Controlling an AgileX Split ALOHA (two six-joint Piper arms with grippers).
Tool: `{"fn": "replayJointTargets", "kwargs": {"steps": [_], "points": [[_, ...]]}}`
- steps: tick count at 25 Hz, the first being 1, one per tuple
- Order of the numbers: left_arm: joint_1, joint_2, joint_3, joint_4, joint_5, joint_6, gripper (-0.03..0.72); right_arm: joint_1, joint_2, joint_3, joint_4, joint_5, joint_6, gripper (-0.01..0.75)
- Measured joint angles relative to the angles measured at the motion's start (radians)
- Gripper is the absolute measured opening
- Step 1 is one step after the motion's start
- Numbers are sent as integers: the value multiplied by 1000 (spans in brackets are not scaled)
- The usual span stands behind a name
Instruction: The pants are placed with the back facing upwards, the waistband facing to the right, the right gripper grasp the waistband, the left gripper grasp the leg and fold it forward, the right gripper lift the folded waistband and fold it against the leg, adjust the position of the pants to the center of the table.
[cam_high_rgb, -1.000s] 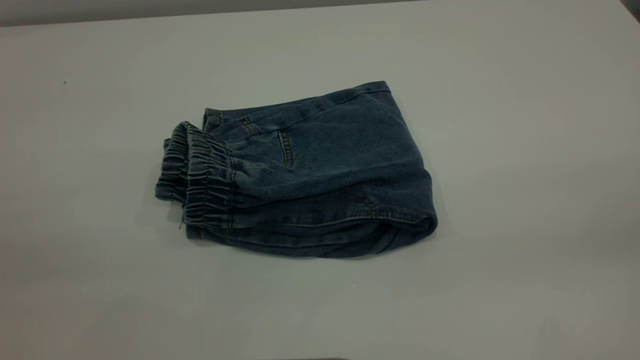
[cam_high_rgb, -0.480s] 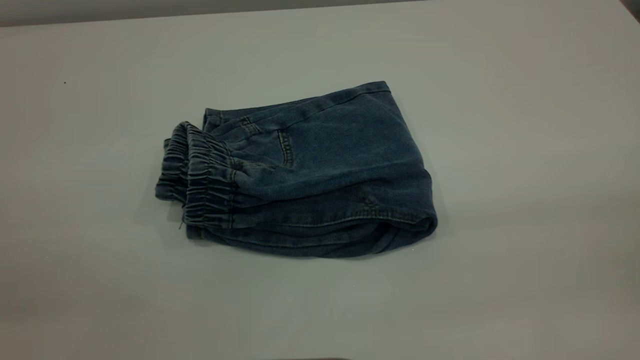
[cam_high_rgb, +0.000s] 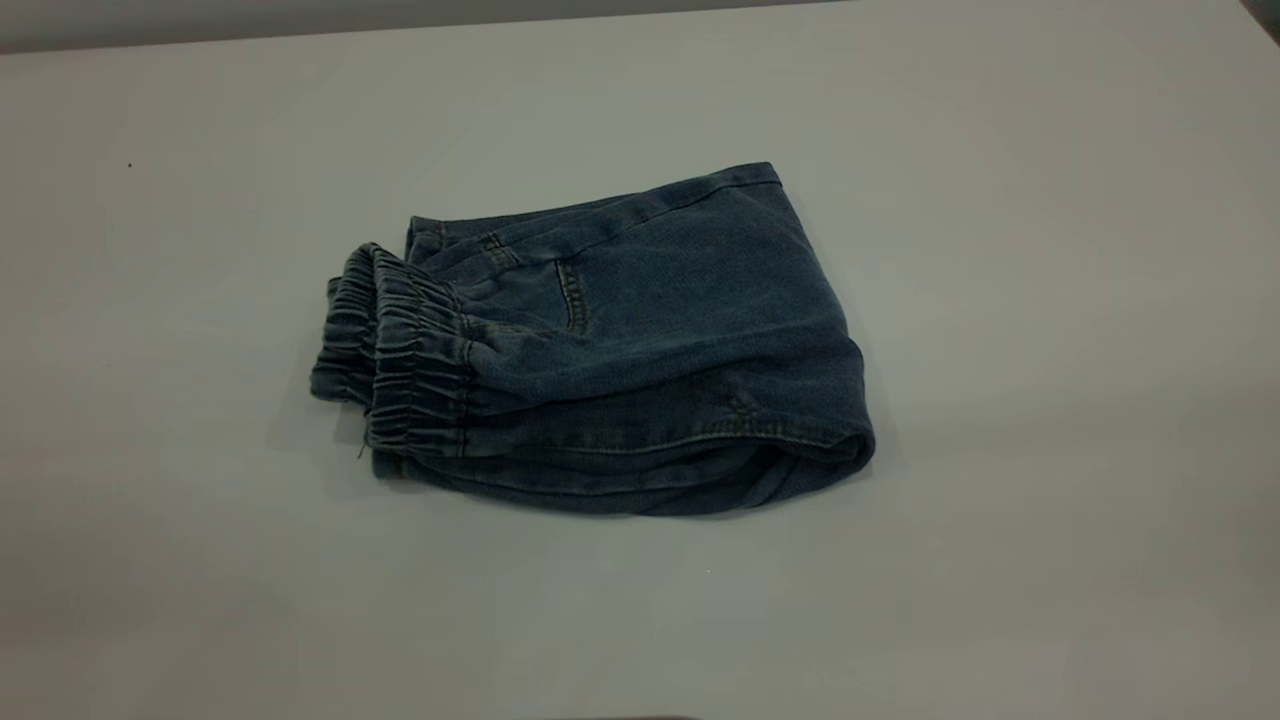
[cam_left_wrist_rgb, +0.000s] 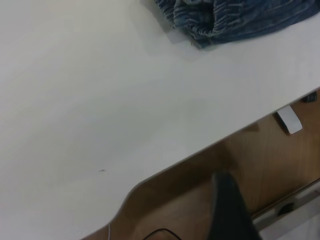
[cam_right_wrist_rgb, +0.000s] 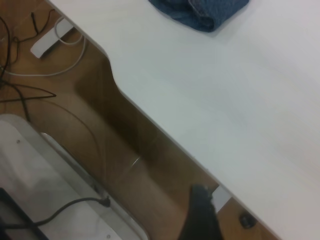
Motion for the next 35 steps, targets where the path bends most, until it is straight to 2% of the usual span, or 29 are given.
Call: {"fn": "replayJointTargets", "kwargs": {"steps": [7,9,15,17,19,24,35], "points": [[0,0,0,0,-1,0,391,-20,-10,0,11,0,0,458],[17,0,0,0,-1,0,391,-100,-11,0,26,0,0,458],[162,0,0,-1,-2,0,391,-517,-23,0,49,-2,0,458],[215,-1,0,-1,-3,0,391,-608,-61,0,49,-2,0,458],[258,-8,0,-1,-4,0,391,-669,-120,0,49,-2,0,458],[349,-50,1,-1,-4,-3,391,-700,-292,0,51,6,0,458],[357,-198,2,0,-2,-3,391,-700,-359,0,52,10,0,458]]}}
